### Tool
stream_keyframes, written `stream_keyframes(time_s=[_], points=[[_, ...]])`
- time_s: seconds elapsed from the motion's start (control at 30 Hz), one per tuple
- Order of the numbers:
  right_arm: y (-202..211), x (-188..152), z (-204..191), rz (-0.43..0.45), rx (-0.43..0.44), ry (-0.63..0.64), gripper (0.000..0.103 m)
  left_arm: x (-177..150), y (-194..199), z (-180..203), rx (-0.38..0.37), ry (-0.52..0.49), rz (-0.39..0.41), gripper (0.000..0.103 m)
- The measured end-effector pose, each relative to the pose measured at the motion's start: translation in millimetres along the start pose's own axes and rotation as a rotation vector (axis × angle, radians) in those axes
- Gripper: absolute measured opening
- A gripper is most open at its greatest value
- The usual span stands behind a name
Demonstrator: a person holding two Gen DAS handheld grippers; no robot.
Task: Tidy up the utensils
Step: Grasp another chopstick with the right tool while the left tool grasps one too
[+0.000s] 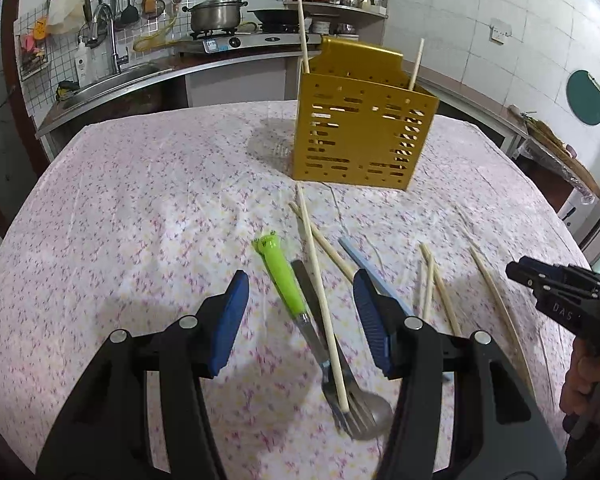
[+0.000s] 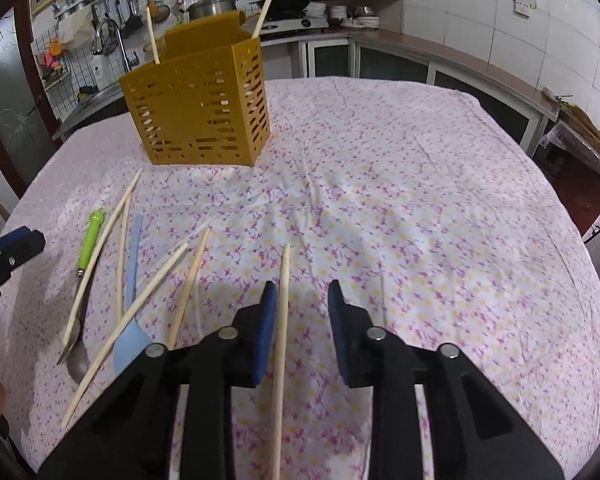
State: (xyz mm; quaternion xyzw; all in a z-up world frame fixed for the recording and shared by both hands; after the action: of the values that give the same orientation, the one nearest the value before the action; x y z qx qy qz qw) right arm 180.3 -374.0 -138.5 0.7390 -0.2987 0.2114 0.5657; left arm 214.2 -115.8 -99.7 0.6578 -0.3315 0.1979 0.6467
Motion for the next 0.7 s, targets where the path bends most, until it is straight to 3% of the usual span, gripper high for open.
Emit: stream_keyframes(time_s=[0.43,0.57,0.7], points=[[-42,6,-3,-0.075,0.008,0.012,0.02,13,-30,2,-0.01,0.004,-0.028,0.053],[-53,9,-4,-0.091,-0.003,0.026,0.007,19,-43,4,-0.013,0.001,-0.045,0.053],[-59,17,0,-0.088,0.004,0.015,0.006,29,-62,8,-0.018,0.012,-0.075,0.053]])
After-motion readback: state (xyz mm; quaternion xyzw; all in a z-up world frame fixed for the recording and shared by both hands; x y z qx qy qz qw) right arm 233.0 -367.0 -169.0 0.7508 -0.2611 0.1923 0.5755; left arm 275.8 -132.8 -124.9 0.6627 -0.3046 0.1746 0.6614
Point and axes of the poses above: each gripper's, at about its wrist camera, not at the fingertips, and y roughly against the way its jaws point, z to its right, x to its top, the point moved 8 cm from there along -y, roughly the way its jaws point, and after that the axes turned 13 degrees about x, right-handed, at the moved point
